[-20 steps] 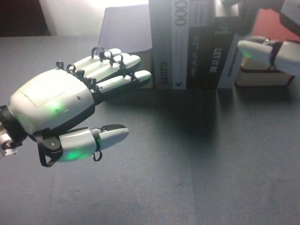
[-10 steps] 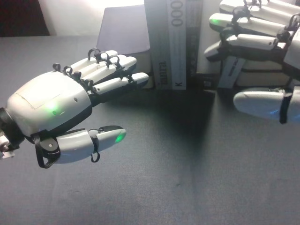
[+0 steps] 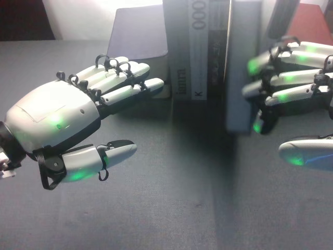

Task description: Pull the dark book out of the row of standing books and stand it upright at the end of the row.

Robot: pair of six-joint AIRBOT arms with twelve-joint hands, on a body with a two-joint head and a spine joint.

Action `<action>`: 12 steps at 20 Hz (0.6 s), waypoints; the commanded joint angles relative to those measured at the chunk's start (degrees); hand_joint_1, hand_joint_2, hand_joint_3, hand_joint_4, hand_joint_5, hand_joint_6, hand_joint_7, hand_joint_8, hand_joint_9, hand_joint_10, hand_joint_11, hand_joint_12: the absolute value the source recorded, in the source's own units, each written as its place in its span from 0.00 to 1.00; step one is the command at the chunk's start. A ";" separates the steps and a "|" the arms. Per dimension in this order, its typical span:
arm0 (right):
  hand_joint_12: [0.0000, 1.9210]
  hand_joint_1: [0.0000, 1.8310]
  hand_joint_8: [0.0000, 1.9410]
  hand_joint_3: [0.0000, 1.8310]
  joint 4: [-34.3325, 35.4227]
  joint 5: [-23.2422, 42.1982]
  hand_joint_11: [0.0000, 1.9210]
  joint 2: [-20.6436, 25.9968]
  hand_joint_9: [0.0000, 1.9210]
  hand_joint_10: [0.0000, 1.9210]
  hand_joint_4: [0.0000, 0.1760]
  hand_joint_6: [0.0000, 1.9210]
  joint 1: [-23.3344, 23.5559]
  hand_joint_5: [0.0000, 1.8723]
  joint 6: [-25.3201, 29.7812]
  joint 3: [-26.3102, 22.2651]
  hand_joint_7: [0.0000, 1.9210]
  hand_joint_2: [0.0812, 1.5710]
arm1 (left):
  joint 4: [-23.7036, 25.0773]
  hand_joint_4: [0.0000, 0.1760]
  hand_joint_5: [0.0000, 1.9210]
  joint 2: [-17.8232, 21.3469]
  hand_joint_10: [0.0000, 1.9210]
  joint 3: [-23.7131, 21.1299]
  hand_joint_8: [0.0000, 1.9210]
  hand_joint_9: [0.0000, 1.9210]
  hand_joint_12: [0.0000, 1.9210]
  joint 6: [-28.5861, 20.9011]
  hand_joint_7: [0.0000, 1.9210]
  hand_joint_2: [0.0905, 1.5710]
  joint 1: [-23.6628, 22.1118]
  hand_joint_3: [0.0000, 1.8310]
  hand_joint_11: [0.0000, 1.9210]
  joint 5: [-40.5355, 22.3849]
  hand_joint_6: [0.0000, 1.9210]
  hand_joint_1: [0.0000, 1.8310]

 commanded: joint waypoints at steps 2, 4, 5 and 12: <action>1.00 0.03 0.36 0.00 0.67 8.54 0.00 0.30 0.05 0.71 0.00 0.55 0.26 0.32 1.75 -0.22 0.24 0.86 | -0.71 0.16 0.08 0.04 0.00 -0.33 0.00 0.00 0.00 0.26 0.00 0.87 -0.57 0.00 0.00 -7.36 0.01 0.22; 1.00 0.04 0.45 0.01 0.04 10.32 0.04 0.51 0.10 0.75 0.00 0.60 0.26 0.31 3.09 -0.22 0.24 0.89 | -0.77 0.21 0.07 0.04 0.00 -0.33 0.00 0.00 0.00 0.27 0.00 0.87 -0.53 0.00 0.00 -7.36 0.00 0.21; 1.00 0.16 0.56 0.00 -0.04 11.57 0.09 0.68 0.18 0.75 0.00 0.66 0.26 0.32 3.39 -0.32 0.25 0.86 | -0.83 0.27 0.06 0.03 0.00 -0.33 0.00 0.00 0.00 0.28 0.00 0.87 -0.49 0.00 0.00 -7.39 0.00 0.19; 1.00 0.26 0.59 0.00 6.07 20.12 0.05 0.73 0.15 0.75 0.00 0.31 0.23 0.36 -2.39 0.13 0.25 0.82 | -1.75 0.19 0.07 0.04 0.00 -0.37 0.00 0.00 0.00 0.51 0.00 0.87 0.29 0.00 0.00 -8.67 0.00 0.20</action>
